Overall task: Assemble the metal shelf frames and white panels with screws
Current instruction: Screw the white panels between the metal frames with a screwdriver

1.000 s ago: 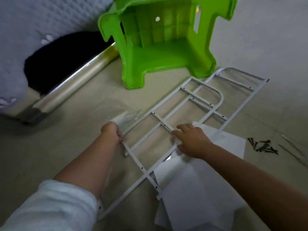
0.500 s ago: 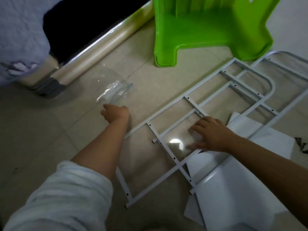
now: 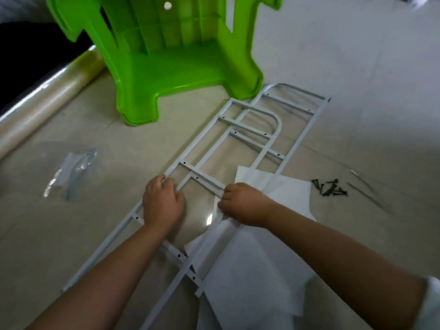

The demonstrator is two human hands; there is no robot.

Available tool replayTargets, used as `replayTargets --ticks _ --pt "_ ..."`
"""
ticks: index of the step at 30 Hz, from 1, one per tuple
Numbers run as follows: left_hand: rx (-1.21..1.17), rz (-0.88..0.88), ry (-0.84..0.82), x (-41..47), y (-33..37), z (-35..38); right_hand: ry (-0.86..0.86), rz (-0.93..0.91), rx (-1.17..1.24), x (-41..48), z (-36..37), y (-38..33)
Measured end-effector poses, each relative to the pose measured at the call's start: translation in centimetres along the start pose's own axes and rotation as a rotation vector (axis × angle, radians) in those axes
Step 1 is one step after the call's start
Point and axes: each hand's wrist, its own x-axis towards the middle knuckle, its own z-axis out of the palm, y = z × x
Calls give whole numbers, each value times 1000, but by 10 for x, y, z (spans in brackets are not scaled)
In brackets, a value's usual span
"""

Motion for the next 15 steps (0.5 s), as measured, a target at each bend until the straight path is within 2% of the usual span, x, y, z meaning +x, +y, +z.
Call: replayTargets --ticks 4,7,9,11,13,15 --pt "-15 149 -72 -4 34 10 67 -10 144 -36 0 12" --pt "-4 244 -110 -6 68 11 133 130 179 -80 2 31" --pt "29 346 -160 -8 95 17 116 342 168 -117 1 47" --pt "110 482 -191 -13 125 22 29 703 176 -152 5 56" --pt "205 575 -219 -20 154 27 -111 1062 424 -176 13 53" --pt "253 666 -281 -28 175 39 -199 1126 664 -181 27 39"
